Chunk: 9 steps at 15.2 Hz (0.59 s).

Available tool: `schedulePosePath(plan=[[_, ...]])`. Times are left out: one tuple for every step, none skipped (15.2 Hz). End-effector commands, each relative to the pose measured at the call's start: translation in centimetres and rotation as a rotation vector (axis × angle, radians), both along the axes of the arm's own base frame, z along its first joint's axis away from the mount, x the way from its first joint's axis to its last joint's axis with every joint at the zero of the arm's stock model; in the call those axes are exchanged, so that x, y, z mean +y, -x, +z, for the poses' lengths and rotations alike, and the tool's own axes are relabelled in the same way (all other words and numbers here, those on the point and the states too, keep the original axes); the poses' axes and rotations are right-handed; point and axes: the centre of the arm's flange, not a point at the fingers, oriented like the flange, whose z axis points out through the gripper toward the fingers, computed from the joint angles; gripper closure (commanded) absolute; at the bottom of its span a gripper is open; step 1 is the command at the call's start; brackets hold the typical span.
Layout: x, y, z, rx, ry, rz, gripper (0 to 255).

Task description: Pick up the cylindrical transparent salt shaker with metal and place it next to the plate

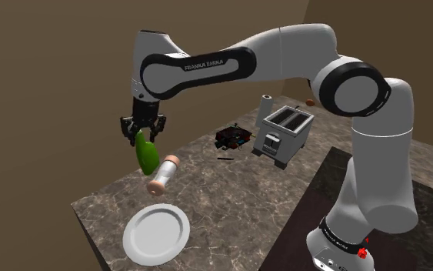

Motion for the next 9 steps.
schedulePosePath(plan=[[0.0,0.2,-1.9,-0.005,0.024,-0.087,0],[-0.2,0.3,-3.1,-0.009,0.04,-0.142,0],[-0.3,0.5,-4.3,-0.012,0.056,-0.197,0],[-0.4,0.6,-5.5,-0.016,0.072,-0.253,0],[-0.6,0.8,-6.8,-0.019,0.088,-0.308,0],[-0.7,0.9,-8.0,-0.023,0.104,-0.363,0],[-0.9,1.1,-9.2,-0.026,0.12,-0.418,0],[-1.1,1.2,-10.4,-0.029,0.136,-0.474,0],[-1.3,1.4,-11.6,-0.033,0.152,-0.529,0]])
